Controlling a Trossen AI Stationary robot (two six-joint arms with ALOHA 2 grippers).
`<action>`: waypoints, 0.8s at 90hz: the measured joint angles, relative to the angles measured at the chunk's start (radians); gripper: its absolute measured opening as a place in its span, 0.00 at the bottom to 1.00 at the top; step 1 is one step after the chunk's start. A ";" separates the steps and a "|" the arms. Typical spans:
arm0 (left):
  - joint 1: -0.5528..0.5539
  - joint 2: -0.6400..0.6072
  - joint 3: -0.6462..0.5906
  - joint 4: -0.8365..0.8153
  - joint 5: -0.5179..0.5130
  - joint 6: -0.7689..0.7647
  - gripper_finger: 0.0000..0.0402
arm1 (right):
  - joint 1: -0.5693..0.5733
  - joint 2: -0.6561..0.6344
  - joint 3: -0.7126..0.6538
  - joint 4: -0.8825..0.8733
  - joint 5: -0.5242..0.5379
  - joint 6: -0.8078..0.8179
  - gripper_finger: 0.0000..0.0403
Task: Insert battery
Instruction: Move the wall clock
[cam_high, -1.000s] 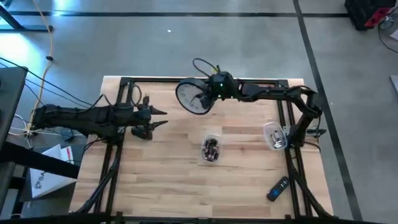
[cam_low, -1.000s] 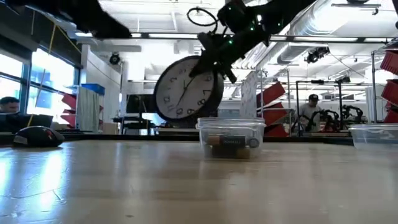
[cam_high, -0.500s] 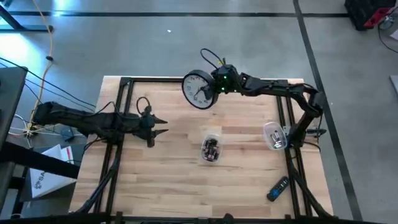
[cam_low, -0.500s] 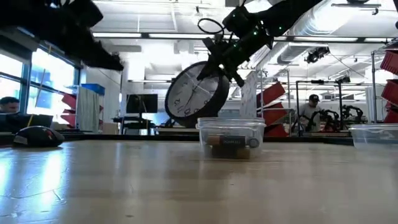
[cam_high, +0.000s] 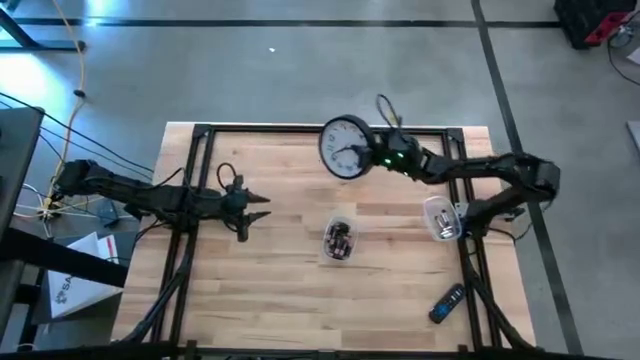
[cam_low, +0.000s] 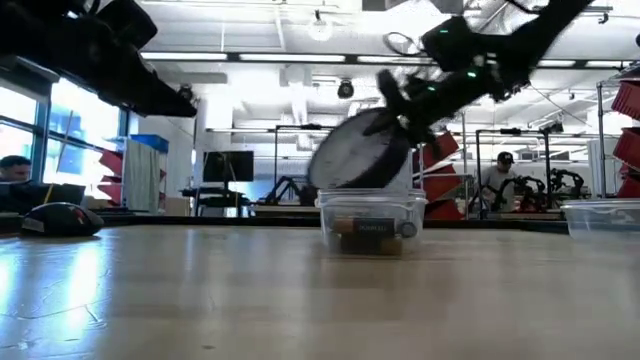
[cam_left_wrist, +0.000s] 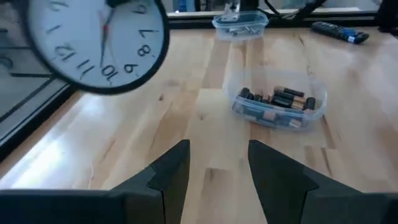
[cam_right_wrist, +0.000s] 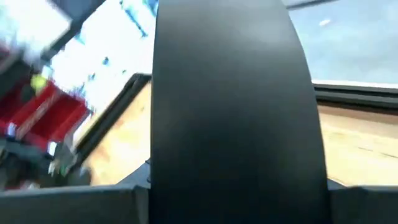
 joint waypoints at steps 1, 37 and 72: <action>0.000 0.000 0.000 0.007 0.000 0.004 0.37 | 0.000 -0.009 -0.012 0.003 0.011 0.009 0.30; 0.002 0.062 0.001 0.223 -0.021 0.141 0.37 | 0.000 -0.213 -0.316 0.010 0.323 0.249 0.30; 0.015 0.166 0.001 0.269 -0.023 0.098 0.37 | -0.002 -0.360 -0.481 0.009 0.418 0.440 0.30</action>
